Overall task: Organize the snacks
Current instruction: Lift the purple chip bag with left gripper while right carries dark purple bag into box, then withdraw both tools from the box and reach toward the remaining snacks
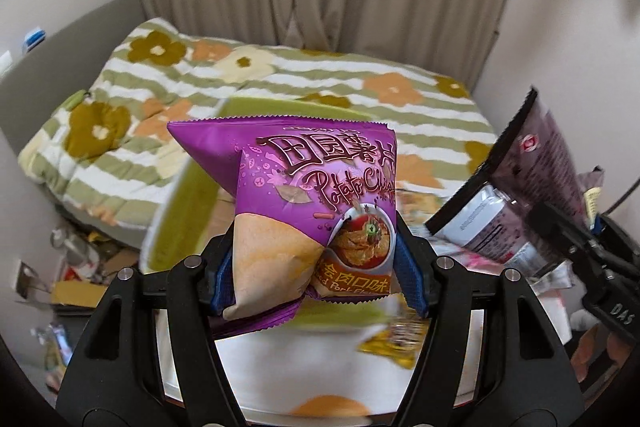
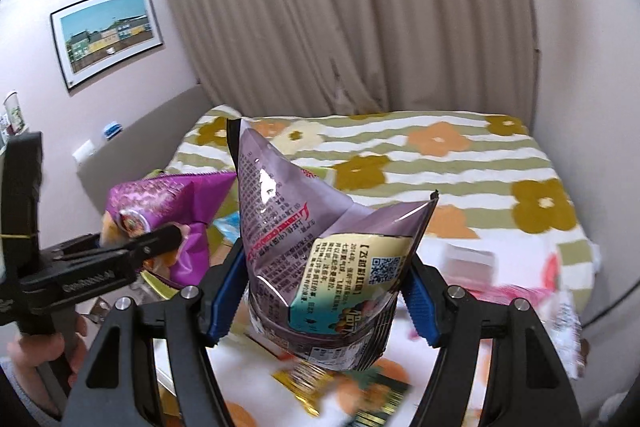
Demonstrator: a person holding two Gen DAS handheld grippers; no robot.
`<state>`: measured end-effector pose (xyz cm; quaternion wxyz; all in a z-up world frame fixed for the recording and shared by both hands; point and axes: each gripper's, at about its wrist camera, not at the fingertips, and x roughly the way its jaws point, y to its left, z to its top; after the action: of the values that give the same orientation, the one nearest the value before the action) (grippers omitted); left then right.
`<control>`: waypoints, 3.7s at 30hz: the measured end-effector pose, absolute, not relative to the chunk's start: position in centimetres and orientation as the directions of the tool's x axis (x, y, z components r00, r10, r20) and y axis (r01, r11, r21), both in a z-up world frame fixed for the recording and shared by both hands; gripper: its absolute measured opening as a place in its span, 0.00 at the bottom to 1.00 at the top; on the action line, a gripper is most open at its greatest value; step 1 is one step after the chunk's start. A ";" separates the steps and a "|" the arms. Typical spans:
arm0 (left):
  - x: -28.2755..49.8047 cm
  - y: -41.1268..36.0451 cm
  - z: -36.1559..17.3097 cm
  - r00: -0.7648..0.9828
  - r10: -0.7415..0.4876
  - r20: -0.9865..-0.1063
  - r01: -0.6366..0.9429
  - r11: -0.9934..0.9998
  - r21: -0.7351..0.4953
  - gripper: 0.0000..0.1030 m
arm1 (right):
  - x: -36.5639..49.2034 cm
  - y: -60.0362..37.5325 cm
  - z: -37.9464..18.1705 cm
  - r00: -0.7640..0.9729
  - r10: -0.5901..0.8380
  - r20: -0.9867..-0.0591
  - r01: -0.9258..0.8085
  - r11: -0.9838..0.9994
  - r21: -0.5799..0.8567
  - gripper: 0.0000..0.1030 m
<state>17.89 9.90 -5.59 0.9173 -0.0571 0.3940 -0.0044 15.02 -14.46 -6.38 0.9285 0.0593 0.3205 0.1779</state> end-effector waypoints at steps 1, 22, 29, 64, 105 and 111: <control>18.5 11.0 -6.0 0.675 -0.051 -0.736 -0.038 0.994 -0.104 0.60 | 15.7 -13.0 -6.4 0.727 0.368 -0.580 -0.298 0.930 0.216 0.65; 22.9 16.4 -11.9 0.541 -0.139 -0.830 0.124 0.989 -0.085 0.98 | 20.6 -4.5 -9.3 0.680 0.219 -0.700 -0.112 0.974 0.196 0.65; 21.7 19.3 -11.6 0.564 -0.169 -0.808 0.088 0.986 -0.145 0.98 | 22.7 -1.3 -10.7 0.638 0.208 -0.741 -0.076 0.975 0.208 0.66; 16.3 15.6 -9.5 0.617 -0.150 -0.773 0.069 0.988 -0.137 0.98 | 17.8 -3.1 -10.2 0.648 0.254 -0.718 -0.128 0.965 0.227 0.98; 8.8 -13.4 -17.6 0.448 -0.262 -0.855 0.284 0.948 -0.141 0.98 | 4.3 -29.1 -13.7 0.623 0.157 -0.766 0.034 0.973 0.227 0.98; 10.7 -14.7 -22.5 0.369 -0.248 -0.896 0.305 0.943 -0.135 0.93 | 5.3 -29.8 -17.6 0.562 0.143 -0.815 0.090 0.968 0.232 0.98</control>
<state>10.72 -14.71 -22.46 0.8268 0.0267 0.5364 -0.1672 5.25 -29.77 -17.59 0.8749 0.1247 0.4678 0.0152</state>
